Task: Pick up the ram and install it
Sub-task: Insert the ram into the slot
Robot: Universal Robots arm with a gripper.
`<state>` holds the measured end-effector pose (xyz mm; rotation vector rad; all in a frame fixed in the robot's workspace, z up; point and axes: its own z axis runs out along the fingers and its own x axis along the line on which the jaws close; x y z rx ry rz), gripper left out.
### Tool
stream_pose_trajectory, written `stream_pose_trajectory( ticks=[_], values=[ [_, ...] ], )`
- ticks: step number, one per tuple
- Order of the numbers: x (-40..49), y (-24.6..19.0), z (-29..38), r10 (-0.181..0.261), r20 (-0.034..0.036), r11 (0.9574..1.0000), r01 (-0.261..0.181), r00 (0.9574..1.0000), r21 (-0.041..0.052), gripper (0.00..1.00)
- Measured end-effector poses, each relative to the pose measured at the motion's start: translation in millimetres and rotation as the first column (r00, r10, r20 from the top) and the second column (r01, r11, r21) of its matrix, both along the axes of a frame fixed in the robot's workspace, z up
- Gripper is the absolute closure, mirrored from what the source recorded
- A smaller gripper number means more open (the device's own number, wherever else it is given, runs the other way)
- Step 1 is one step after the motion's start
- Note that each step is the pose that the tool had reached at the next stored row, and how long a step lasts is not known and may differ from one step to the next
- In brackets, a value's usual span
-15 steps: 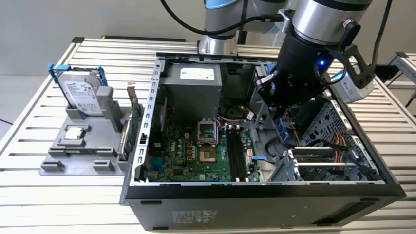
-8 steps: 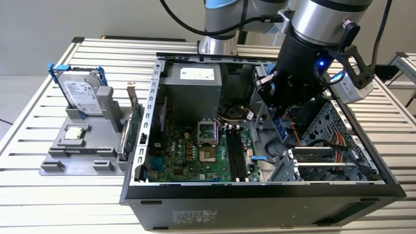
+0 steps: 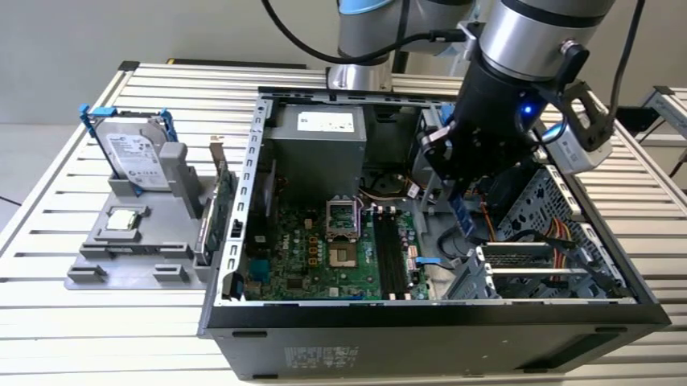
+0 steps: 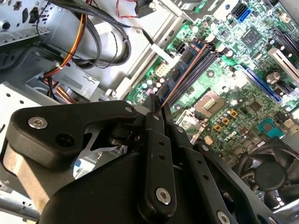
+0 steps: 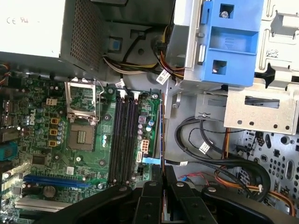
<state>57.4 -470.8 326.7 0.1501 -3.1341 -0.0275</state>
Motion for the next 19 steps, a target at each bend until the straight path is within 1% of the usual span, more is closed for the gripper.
stream_pose_trajectory(
  ticks=[5,13,19],
  values=[
    [0.0,0.0,-4.5,-0.009,0.0000,1.0000,0.009,1.0000,-0.0002,1.00],
    [0.0,0.0,-14.7,-0.042,0.0001,0.9991,0.042,0.9991,-0.0015,1.00],
    [0.0,0.0,-15.9,-0.052,0.0006,0.9986,0.052,0.9986,-0.0027,1.00]
  ],
)
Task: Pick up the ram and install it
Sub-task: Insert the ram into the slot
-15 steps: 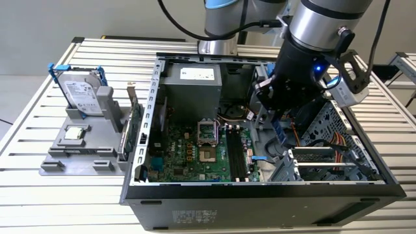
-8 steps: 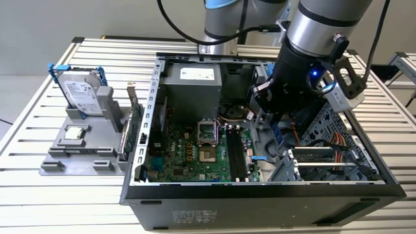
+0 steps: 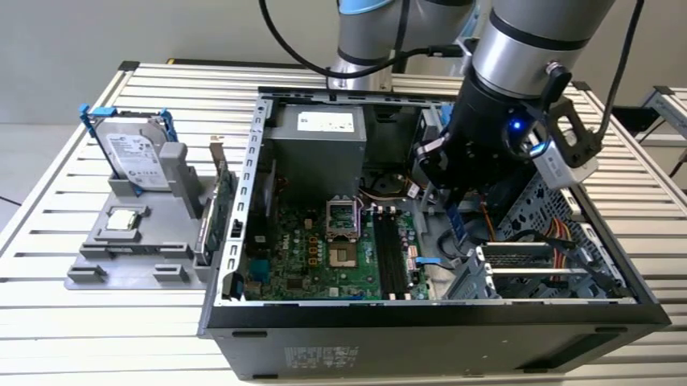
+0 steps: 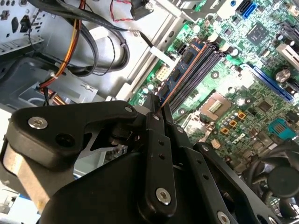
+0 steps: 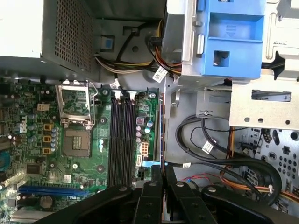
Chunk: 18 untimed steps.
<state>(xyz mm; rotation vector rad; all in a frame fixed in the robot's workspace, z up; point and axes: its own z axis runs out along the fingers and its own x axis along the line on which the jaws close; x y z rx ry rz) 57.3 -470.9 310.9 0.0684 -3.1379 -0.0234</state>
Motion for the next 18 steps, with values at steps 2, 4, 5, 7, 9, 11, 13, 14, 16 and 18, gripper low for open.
stream_pose_trajectory(
  ticks=[2,4,5,7,9,11,13,14,16,18],
  values=[
    [-0.9,0.0,-0.9,-0.007,0.0000,1.0000,0.007,1.0000,0.0003,1.00],
    [-2.0,0.0,-1.7,-0.017,0.0000,0.9999,0.017,0.9999,0.0002,1.00],
    [-2.8,0.0,-2.2,-0.021,0.0000,0.9998,0.021,0.9998,0.0002,1.00],
    [-4.7,0.0,-3.7,-0.029,0.0000,0.9996,0.029,0.9996,0.0003,1.00],
    [-6.7,0.0,-4.4,-0.037,0.0000,0.9993,0.037,0.9993,0.0000,1.00],
    [-8.2,0.0,-5.3,-0.041,0.0001,0.9991,0.041,0.9991,0.0001,1.00],
    [-9.5,0.0,-6.1,-0.044,0.0001,0.9990,0.044,0.9990,0.0000,1.00],
    [-9.7,0.0,-6.4,-0.045,0.0001,0.9990,0.045,0.9990,-0.0002,1.00],
    [-10.3,0.0,-6.7,-0.046,0.0001,0.9989,0.046,0.9989,-0.0005,1.00],
    [-10.8,0.0,-7.7,-0.047,0.0002,0.9989,0.047,0.9989,-0.0017,1.00]
  ],
)
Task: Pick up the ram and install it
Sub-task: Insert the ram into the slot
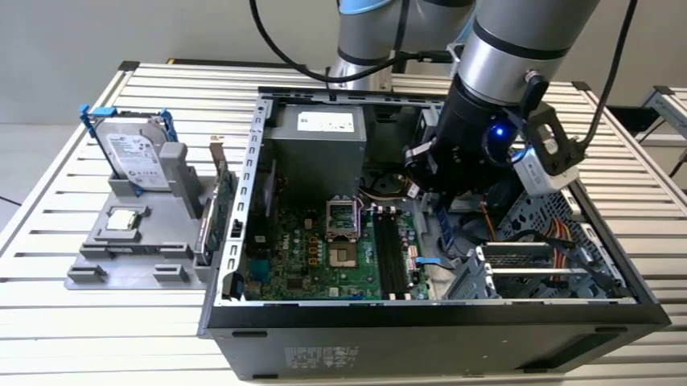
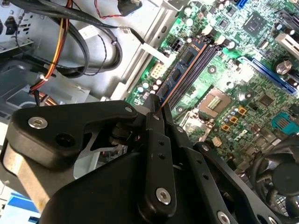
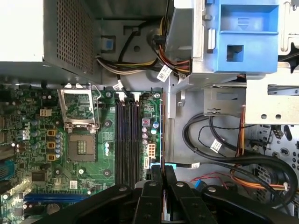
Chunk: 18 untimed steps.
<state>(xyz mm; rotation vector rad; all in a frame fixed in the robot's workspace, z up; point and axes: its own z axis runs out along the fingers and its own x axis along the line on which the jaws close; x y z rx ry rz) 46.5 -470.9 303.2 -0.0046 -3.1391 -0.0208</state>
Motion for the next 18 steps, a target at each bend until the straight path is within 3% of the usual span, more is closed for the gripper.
stream_pose_trajectory(
  ticks=[14,18],
  values=[
    [-0.8,-0.1,-3.5,-0.002,-0.0001,1.0000,0.002,1.0000,-0.0054,1.00],
    [-1.2,0.0,-7.8,-0.002,-0.0003,1.0000,0.002,1.0000,-0.0053,1.00]
  ],
)
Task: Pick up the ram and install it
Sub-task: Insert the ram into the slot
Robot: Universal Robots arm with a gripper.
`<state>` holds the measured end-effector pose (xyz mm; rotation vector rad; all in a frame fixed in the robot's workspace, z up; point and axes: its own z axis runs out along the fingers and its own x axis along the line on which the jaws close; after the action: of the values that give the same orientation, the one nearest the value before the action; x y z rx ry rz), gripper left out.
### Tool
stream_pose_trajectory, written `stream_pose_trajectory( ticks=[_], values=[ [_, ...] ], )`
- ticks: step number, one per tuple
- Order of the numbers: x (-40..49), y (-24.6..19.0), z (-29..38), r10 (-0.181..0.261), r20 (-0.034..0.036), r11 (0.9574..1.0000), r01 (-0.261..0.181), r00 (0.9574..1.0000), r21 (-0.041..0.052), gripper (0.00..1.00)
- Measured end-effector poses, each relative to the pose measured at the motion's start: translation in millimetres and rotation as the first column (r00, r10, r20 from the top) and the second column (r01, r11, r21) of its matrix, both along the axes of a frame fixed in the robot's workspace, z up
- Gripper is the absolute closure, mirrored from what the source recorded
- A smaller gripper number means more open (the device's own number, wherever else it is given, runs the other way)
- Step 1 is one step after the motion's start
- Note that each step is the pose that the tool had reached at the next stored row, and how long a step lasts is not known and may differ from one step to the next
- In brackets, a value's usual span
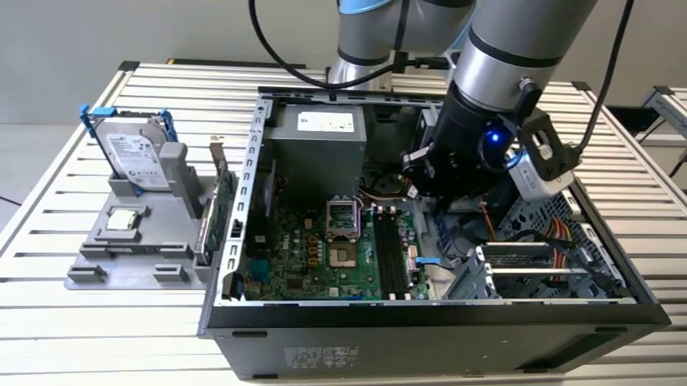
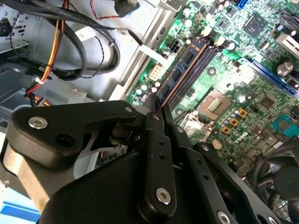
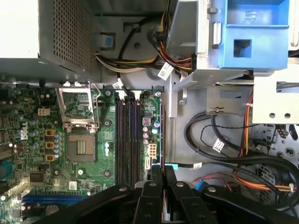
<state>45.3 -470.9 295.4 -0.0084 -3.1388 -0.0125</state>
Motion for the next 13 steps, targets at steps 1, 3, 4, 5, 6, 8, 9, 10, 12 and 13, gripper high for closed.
stream_pose_trajectory(
  ticks=[1,3,4,5,6,8,9,10,12,13],
  values=[
    [-0.1,0.0,-1.5,0.000,-0.0008,1.0000,0.000,1.0000,0.0002,1.00],
    [-0.2,0.0,-4.9,0.000,-0.0016,1.0000,0.000,1.0000,-0.0001,1.00],
    [-0.2,0.0,-6.3,0.000,-0.0022,1.0000,0.000,1.0000,-0.0001,1.00],
    [-0.3,0.0,-7.7,0.000,-0.0029,1.0000,0.000,1.0000,-0.0002,1.00],
    [-0.3,0.0,-9.0,0.000,-0.0036,1.0000,0.000,1.0000,-0.0006,1.00],
    [-0.3,0.0,-11.0,0.000,-0.0053,1.0000,0.000,1.0000,-0.0011,1.00],
    [-0.3,0.0,-11.6,0.000,-0.0063,1.0000,0.000,1.0000,-0.0011,1.00],
    [-0.4,0.0,-12.3,0.000,-0.0073,1.0000,0.000,1.0000,-0.0012,1.00],
    [-0.5,0.0,-14.8,0.000,-0.0085,1.0000,0.000,1.0000,-0.0012,1.00],
    [-0.8,0.0,-16.4,0.000,-0.0086,1.0000,0.000,1.0000,-0.0011,1.00]
  ],
)
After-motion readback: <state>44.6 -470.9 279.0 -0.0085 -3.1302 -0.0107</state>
